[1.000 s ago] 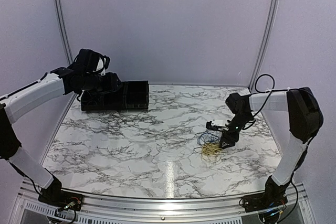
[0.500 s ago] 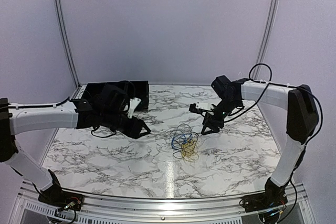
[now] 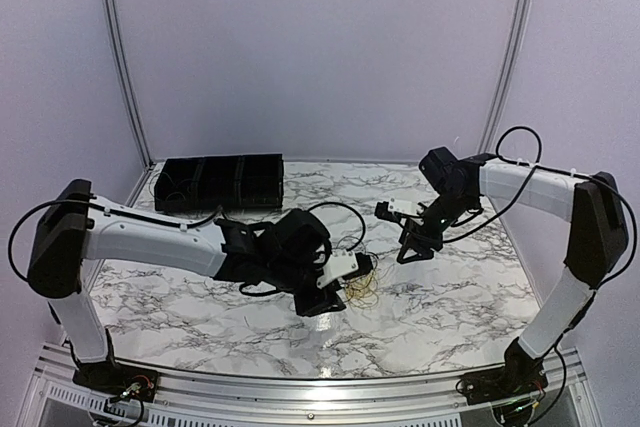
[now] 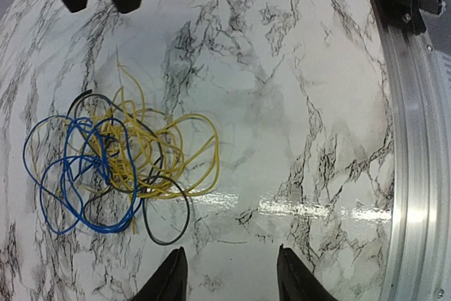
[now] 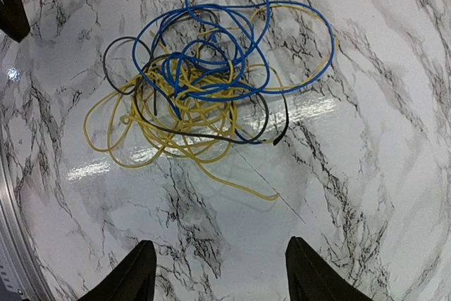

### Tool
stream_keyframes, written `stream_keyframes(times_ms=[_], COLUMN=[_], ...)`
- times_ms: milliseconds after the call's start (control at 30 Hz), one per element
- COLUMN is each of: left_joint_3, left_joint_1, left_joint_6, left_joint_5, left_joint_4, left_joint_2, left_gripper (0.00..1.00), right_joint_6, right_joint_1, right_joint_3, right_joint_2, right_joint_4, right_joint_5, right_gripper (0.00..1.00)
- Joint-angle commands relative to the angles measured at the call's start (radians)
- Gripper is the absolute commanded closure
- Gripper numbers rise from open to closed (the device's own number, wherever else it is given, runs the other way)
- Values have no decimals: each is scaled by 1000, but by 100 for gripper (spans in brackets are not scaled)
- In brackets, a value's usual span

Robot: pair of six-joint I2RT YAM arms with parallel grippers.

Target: Untangle the cables

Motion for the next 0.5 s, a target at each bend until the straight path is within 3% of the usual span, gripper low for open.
stream_keyframes(times_ms=[0,233,467], left_joint_3=[61,121,132], left_joint_1=[-33,-30,-24], left_joint_6=[136,183,164], left_joint_5=[-130,-150,-211], left_joint_4=[-23,-30,-34], left_joint_2=[74,176,267], left_gripper=[54,55,65], right_joint_6=[22,40,40], right_joint_1=[-12,-12,-13], right_joint_3=[-12,-40,-30], right_joint_2=[-25,-45,-44], right_joint_4=[-11,-3,-8], right_joint_5=[-37,-59,-56], right_gripper=[37,37,37])
